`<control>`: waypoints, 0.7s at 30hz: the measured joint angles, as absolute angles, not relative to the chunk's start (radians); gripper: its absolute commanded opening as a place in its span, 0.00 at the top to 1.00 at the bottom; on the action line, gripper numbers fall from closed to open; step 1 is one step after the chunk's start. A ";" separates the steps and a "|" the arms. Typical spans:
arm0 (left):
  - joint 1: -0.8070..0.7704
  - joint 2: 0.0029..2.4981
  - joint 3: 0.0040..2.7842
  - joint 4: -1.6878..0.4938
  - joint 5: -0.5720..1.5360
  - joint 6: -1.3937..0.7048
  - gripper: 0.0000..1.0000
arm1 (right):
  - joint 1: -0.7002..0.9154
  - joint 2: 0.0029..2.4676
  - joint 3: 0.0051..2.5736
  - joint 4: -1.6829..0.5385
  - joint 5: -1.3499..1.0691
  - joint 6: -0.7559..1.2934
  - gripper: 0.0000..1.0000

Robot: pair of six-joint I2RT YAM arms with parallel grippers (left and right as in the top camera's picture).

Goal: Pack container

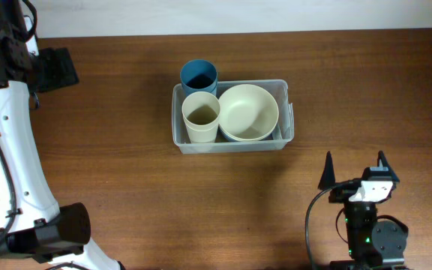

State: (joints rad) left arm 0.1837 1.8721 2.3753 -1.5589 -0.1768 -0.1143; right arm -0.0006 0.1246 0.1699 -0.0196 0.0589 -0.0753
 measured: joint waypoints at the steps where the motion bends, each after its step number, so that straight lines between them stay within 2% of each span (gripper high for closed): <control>1: 0.184 1.872 2.375 -1.559 -0.177 -0.115 0.00 | -0.001 0.105 0.156 -0.022 0.056 -0.076 0.01; 7: 0.184 1.872 2.375 -1.559 -0.177 -0.114 0.00 | -0.001 0.017 0.091 -0.029 0.048 -0.076 0.01; 21: 0.184 1.872 2.375 -1.559 -0.177 -0.114 0.00 | -0.001 0.014 0.011 -0.070 0.043 -0.076 0.01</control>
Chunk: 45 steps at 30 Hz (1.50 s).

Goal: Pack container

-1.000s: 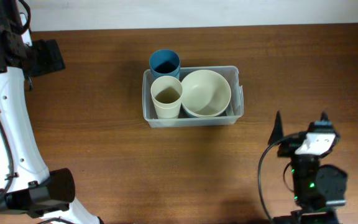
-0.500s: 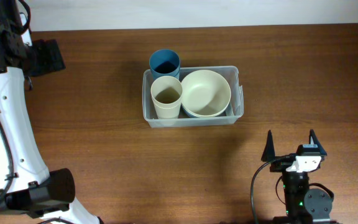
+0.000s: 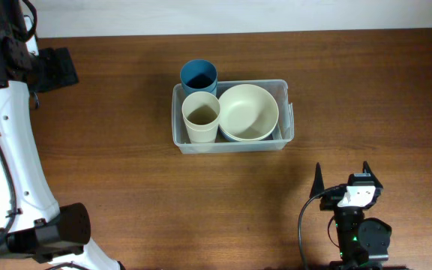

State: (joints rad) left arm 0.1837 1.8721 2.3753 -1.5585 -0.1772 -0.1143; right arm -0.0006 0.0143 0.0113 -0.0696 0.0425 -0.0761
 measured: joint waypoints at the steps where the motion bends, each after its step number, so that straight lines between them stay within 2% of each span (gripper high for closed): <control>1: 0.184 1.872 2.375 -1.559 -0.177 -0.114 0.00 | -0.001 0.014 0.011 -0.070 0.043 -0.076 0.01; 33: 0.184 1.872 2.375 -1.562 -0.177 -0.114 0.00 | -0.001 0.014 0.011 -0.070 0.042 -0.078 0.01; 37: 0.184 1.872 2.375 -1.553 -0.115 -0.115 0.00 | -0.001 0.014 0.011 -0.070 0.042 -0.078 0.01; 40: 0.183 1.845 2.336 -1.398 -0.048 -0.118 0.00 | -0.001 0.014 0.011 -0.070 0.042 -0.078 0.01; 45: 0.162 1.668 2.077 -0.969 0.008 -0.118 0.00 | -0.001 0.014 0.011 -0.070 0.041 -0.079 0.01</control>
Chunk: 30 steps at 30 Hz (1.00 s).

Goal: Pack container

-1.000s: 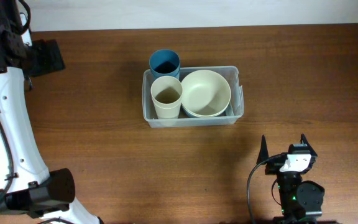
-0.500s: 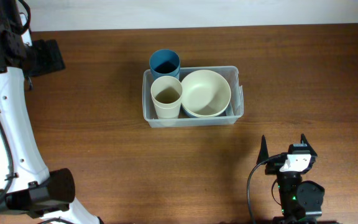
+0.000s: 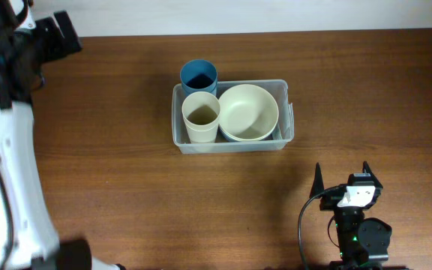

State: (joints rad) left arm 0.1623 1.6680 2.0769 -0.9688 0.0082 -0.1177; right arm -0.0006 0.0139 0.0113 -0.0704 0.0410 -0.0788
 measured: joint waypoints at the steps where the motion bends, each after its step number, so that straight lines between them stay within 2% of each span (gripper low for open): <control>1: 0.152 1.614 2.002 -0.896 0.014 -0.118 0.00 | -0.001 0.014 0.011 -0.070 0.040 -0.079 0.01; 10: 0.079 1.126 1.289 -0.418 0.041 -0.118 0.00 | -0.001 0.014 0.011 -0.071 0.039 -0.078 0.01; 15: 0.074 0.932 0.951 -0.233 0.041 -0.117 0.00 | -0.001 0.014 0.011 -0.071 0.039 -0.079 0.01; 24: 0.072 0.711 0.553 0.011 0.041 -0.118 0.00 | -0.001 0.014 0.011 -0.071 0.038 -0.078 0.01; 30: 0.062 0.530 0.344 0.093 0.041 -0.117 0.00 | -0.001 0.014 0.011 -0.071 0.038 -0.078 0.01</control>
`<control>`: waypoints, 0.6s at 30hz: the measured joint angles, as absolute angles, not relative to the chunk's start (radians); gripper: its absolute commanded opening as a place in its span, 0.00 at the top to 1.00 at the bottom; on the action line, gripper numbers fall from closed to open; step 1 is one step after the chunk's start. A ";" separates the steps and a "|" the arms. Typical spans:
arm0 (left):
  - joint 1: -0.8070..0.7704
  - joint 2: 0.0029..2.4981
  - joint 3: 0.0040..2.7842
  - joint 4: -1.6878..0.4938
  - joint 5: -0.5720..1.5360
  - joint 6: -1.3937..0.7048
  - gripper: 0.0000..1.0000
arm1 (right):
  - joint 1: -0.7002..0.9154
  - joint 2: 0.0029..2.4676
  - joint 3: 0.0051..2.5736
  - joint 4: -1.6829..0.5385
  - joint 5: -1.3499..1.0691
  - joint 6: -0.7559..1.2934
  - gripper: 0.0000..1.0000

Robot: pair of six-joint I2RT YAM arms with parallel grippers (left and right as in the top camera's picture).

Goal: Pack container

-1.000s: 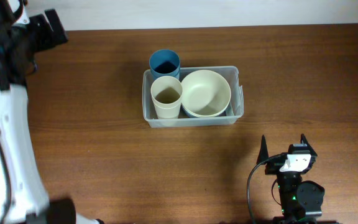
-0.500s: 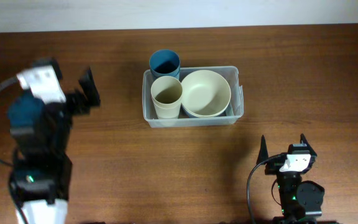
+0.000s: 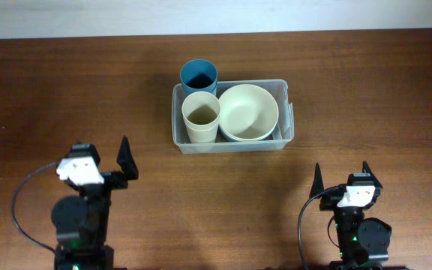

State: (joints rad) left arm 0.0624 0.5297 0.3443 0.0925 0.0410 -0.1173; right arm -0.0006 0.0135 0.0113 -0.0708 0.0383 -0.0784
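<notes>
A clear plastic container stands at the middle back of the table. Inside it are a cream cup on the left and a cream bowl on the right. A blue cup stands at its back left corner; whether it is inside the wall cannot be told. My left gripper rests at the front left, open and empty, well short of the container. My right gripper sits at the front right, also open and empty.
The brown wooden table runs to a pale wall at the back edge. Both arm bases sit at the front edge, with black cables looping beside them.
The left arm stood tall along the left edge of the view; now it is folded low at the front left with its gripper open. The right arm and the container's contents are unchanged.
The container held the two cream pieces with the blue cup at its corner throughout. The right gripper was open a little farther right, then sat lower and closer to the front edge, where it stayed. The left arm stood raised at the far left and now lies folded.
</notes>
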 measured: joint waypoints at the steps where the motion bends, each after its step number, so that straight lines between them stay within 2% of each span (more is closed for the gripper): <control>1: 0.063 0.500 0.322 0.099 0.041 -0.118 0.00 | -0.001 0.014 0.011 -0.071 0.038 -0.078 0.01; 18: 0.062 0.162 0.068 0.094 0.018 -0.064 0.00 | -0.001 0.013 0.011 -0.071 0.038 -0.078 0.01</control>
State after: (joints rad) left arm 0.0624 0.1616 0.0685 0.0944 0.0177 -0.0643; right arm -0.0006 0.0128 0.0113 -0.0708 0.0383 -0.0784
